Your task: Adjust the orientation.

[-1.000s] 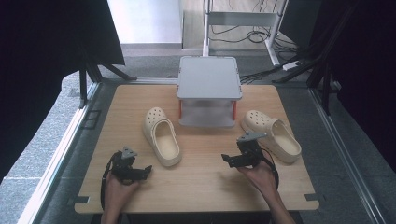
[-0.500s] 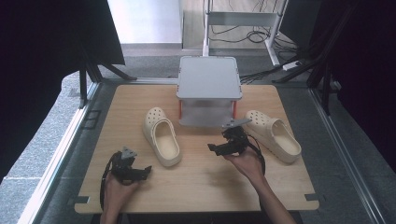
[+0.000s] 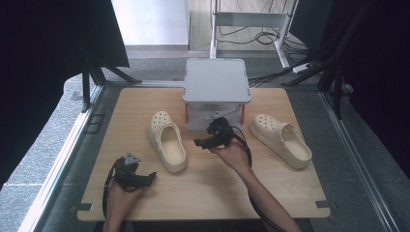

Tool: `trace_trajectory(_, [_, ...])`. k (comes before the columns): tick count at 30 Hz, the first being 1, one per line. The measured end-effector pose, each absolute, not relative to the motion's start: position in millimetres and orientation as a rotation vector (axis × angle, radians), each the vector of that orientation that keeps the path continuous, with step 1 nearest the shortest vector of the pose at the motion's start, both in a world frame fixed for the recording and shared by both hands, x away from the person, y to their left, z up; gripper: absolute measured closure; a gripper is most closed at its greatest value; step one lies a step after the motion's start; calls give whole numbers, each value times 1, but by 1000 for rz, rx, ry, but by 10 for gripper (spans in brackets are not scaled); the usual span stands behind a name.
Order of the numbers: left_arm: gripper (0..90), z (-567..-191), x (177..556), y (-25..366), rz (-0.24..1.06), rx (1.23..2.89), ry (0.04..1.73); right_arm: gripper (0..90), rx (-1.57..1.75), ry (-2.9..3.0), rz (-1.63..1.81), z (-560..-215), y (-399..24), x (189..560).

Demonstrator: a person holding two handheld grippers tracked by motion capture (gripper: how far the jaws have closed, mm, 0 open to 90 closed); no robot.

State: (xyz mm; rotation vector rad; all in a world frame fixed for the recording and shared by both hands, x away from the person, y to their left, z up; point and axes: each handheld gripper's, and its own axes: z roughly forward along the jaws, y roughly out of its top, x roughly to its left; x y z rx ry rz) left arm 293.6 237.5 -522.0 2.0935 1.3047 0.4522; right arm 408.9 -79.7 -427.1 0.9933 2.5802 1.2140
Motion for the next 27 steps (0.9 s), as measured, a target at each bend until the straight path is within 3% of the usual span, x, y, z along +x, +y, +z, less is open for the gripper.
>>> trace_trajectory(20, [44,-522,293,240,451,2090,1298,393,1051,2586,1069,-455,8,438])
trace_trajectory(24, [49,-522,292,242,447,2083,1298,451,1076,2571,1048,-463,18,444])
trace_trajectory(27, [49,-522,292,242,454,2089,1295,604,1097,2579,1025,-467,25,448])
